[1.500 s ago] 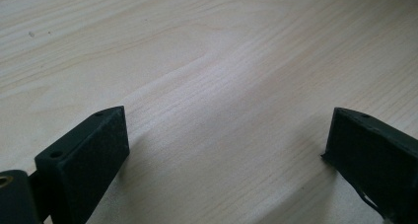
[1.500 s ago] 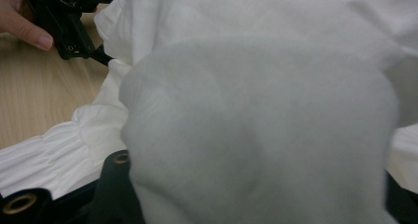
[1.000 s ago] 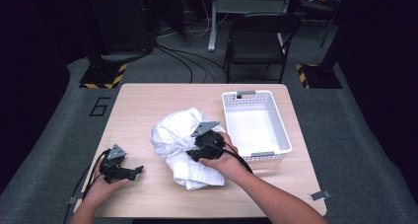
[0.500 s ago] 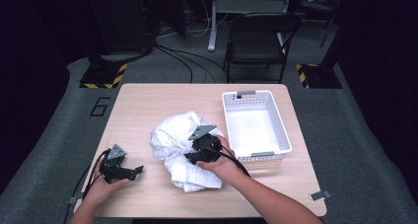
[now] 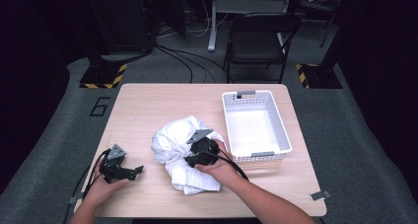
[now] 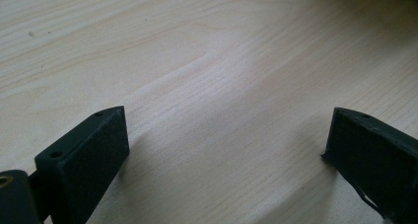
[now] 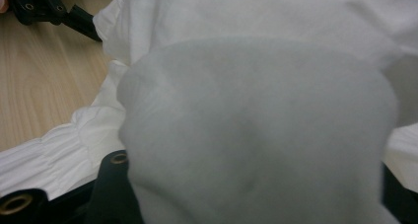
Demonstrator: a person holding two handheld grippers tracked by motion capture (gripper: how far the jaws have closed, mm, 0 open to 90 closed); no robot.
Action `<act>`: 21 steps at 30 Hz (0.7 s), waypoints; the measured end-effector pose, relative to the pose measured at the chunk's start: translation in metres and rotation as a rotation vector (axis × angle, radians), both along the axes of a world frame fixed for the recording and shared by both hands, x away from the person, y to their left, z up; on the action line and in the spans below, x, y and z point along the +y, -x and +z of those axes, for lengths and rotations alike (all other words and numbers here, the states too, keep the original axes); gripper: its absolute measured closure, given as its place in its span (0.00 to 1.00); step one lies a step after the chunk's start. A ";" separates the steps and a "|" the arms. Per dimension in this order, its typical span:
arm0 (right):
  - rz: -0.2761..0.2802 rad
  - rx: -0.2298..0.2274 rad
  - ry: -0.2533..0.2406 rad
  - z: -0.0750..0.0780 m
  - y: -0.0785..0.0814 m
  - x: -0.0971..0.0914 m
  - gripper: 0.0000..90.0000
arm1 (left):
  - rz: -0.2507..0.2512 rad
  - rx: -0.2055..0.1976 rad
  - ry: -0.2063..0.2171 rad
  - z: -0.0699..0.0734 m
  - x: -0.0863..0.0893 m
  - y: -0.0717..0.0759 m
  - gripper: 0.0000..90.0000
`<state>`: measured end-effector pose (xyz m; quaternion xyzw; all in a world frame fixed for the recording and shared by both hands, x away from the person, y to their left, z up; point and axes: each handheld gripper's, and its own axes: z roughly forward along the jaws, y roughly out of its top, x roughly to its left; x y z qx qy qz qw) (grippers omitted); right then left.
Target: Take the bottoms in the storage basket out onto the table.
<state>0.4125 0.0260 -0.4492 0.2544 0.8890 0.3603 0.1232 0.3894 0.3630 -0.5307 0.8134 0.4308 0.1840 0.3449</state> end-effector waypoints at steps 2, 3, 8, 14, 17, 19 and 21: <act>-0.005 0.013 -0.001 -0.003 -0.001 0.001 0.47 | 0.000 0.000 0.000 0.000 0.000 0.000 0.03; -0.005 0.013 -0.001 -0.003 -0.001 0.001 0.47 | 0.000 0.000 0.000 0.000 0.000 0.000 0.03; -0.008 0.027 0.005 -0.010 -0.001 0.003 0.45 | 0.000 0.000 0.000 0.000 0.000 0.000 0.03; -0.018 0.048 0.008 -0.015 -0.004 0.005 0.43 | 0.006 -0.012 0.002 -0.001 -0.001 0.000 0.03; -0.016 0.055 0.014 -0.019 -0.005 0.006 0.42 | 0.000 -0.004 0.000 0.000 0.000 0.001 0.03; -0.013 0.054 0.014 -0.020 -0.005 0.006 0.42 | 0.003 -0.010 0.002 -0.001 -0.001 0.001 0.03; -0.028 0.067 0.003 -0.022 -0.004 0.007 0.41 | 0.001 -0.007 0.002 -0.001 0.000 0.001 0.03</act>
